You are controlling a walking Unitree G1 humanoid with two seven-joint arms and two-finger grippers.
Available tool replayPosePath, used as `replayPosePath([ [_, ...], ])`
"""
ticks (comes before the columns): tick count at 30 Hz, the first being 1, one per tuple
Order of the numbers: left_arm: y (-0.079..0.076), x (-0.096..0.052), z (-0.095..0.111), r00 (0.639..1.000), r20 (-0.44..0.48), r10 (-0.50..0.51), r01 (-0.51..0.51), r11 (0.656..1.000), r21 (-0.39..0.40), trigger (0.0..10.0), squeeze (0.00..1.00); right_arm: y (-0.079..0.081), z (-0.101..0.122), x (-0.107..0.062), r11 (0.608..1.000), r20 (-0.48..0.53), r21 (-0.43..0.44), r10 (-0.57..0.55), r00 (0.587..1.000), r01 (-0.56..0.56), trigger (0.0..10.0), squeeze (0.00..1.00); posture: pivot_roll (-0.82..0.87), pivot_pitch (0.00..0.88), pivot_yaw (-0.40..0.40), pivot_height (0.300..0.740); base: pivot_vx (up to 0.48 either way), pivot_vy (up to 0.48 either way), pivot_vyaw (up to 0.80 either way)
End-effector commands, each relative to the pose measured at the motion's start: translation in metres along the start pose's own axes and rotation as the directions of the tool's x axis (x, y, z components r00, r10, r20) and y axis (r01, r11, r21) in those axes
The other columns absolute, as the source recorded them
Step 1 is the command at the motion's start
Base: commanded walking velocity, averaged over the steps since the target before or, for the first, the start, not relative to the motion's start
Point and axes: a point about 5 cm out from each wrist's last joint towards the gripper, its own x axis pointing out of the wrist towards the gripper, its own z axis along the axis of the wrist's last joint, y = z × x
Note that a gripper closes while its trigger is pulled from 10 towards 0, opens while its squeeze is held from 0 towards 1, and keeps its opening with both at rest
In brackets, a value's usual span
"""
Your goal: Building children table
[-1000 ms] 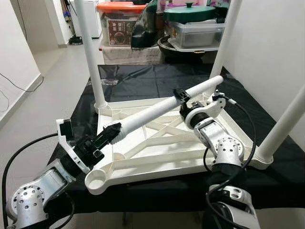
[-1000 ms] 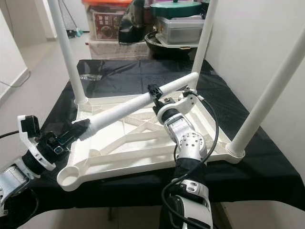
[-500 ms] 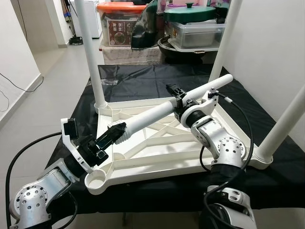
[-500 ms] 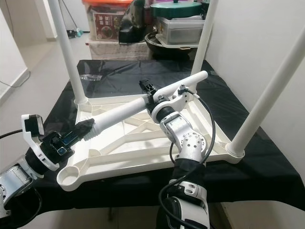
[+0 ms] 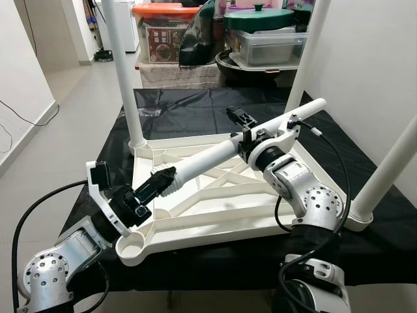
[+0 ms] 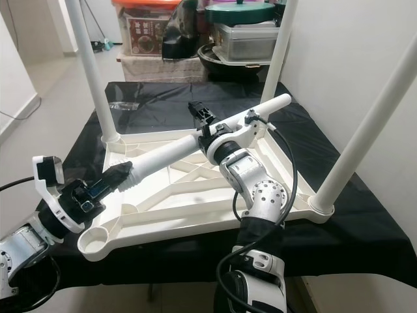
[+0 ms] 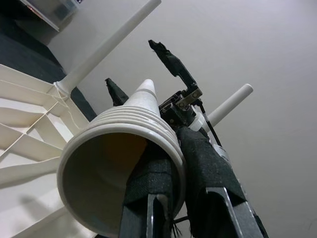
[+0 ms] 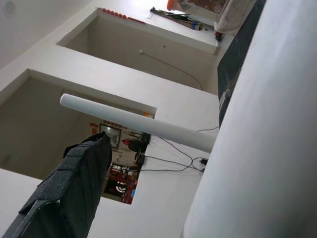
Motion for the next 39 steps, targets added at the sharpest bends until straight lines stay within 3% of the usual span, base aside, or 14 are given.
replayPosePath([
  [1,0.002,0.0,-0.002,1.0,0.009,0.001,-0.001,1.0,-0.022,0.0,0.0,-0.01,-0.029,-0.002,0.995,-0.053,0.095,-0.008,0.999,0.013,10.0,0.0,0.02,0.0,-0.046,0.74,0.0,0.0,0.0],
  [10,0.002,0.0,-0.002,1.0,0.012,0.004,-0.003,1.0,-0.031,0.0,0.0,-0.01,-0.033,-0.003,0.995,-0.069,0.099,-0.003,0.998,0.01,10.0,0.0,0.02,0.0,-0.047,0.74,0.0,0.0,0.0],
  [11,0.002,-0.001,-0.003,1.0,0.009,0.004,-0.003,1.0,-0.031,0.0,0.0,-0.01,-0.035,-0.003,0.994,-0.077,0.107,0.002,0.997,0.006,0.0,0.0,0.02,0.0,-0.048,0.74,0.0,0.0,0.0],
  [28,0.003,-0.002,-0.005,1.0,-0.006,0.008,-0.008,0.999,-0.032,0.0,0.0,-0.01,-0.035,-0.003,0.993,-0.079,0.115,0.001,0.997,0.008,0.0,0.0,0.02,0.0,-0.042,0.74,0.0,0.0,0.0],
  [29,0.004,-0.002,-0.006,1.0,-0.018,0.02,-0.02,0.999,-0.026,6.4,0.0,-0.01,-0.033,-0.003,0.993,-0.073,0.117,0.002,0.997,0.007,0.0,0.0,0.02,0.0,-0.041,0.74,0.0,0.0,0.0],
  [30,0.006,-0.003,-0.008,0.999,-0.035,0.041,-0.042,0.999,-0.025,10.0,0.0,-0.009,-0.031,-0.003,0.993,-0.067,0.118,0.004,0.998,0.004,0.0,0.0,0.02,0.0,-0.041,0.74,0.0,0.0,0.0],
  [37,0.013,-0.006,-0.012,0.992,-0.08,0.096,-0.1,0.994,-0.037,10.0,0.0,-0.006,-0.025,-0.002,0.993,-0.048,0.12,0.013,0.999,-0.007,0.0,0.0,0.02,0.0,-0.043,0.74,0.0,0.0,0.0],
  [38,0.014,-0.008,-0.013,0.991,-0.087,0.106,-0.11,0.993,-0.04,10.0,0.68,-0.005,-0.022,-0.001,0.993,-0.04,0.121,0.015,0.999,-0.01,0.0,0.0,0.02,0.0,-0.043,0.74,0.0,0.0,0.0],
  [39,0.016,-0.011,-0.014,0.989,-0.087,0.123,-0.127,0.991,-0.045,10.0,1.0,-0.002,-0.017,0.0,0.992,-0.023,0.123,0.024,0.999,-0.021,0.0,0.0,0.03,0.0,-0.044,0.74,0.0,0.0,0.0],
])
